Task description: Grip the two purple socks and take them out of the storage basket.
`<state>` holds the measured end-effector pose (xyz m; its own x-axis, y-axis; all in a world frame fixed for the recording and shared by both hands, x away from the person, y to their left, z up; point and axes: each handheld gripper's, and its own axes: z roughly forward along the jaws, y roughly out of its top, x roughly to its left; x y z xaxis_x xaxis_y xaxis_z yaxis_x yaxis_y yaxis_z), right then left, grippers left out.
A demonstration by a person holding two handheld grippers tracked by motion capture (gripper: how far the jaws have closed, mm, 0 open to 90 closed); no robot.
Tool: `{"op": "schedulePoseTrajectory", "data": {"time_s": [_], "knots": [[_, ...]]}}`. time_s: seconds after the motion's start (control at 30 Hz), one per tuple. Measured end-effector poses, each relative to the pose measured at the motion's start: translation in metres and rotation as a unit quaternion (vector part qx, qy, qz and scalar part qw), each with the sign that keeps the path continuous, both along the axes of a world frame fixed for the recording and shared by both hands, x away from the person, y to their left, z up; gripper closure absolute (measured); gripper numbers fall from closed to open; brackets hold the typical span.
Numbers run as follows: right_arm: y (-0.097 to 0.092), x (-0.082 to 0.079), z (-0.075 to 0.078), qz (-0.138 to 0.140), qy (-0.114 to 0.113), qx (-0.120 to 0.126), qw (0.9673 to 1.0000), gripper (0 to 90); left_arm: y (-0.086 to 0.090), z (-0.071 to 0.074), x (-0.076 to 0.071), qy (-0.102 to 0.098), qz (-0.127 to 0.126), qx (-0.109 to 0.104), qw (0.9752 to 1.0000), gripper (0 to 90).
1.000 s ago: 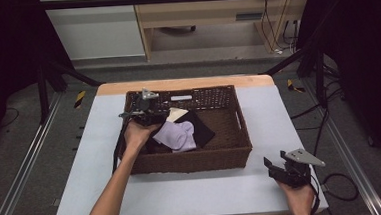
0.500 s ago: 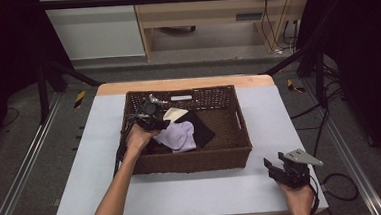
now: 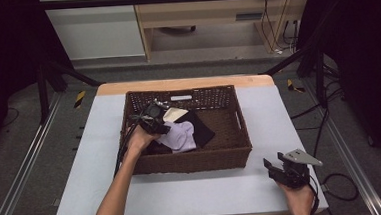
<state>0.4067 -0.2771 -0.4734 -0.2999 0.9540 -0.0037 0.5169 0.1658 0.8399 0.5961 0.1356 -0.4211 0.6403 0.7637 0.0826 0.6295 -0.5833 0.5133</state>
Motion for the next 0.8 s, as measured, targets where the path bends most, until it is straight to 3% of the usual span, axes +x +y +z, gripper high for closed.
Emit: {"op": "schedulePoseTrajectory", "data": {"time_s": [0.03,0.3,0.5,0.63,0.8], "knots": [[-0.0001,0.0002,0.0,0.0,0.0,0.0,1.0,41.4,-0.0006,-0.0017,0.0009,0.008,-0.001,0.009,0.9999,52.0],[-0.0001,0.0003,0.0002,0.001,0.0,0.001,1.0,41.5,-0.0025,-0.0057,0.0028,0.033,-0.01,0.007,0.9994,57.7],[0.0009,0.0,0.0003,0.002,0.001,-0.001,1.0,41.6,-0.0028,-0.0077,0.0037,0.065,-0.008,0.014,0.9977,74.5],[0.0018,-0.0003,0.0004,0.003,0.002,0.0,1.0,41.8,-0.003,-0.0062,0.0027,0.067,-0.011,0.009,0.9976,84.9],[0.0011,-0.0006,-0.0002,0.002,0.002,-0.002,1.0,41.9,-0.0007,0.0009,0.0012,0.051,-0.006,-0.008,0.9986,86.3]]}}
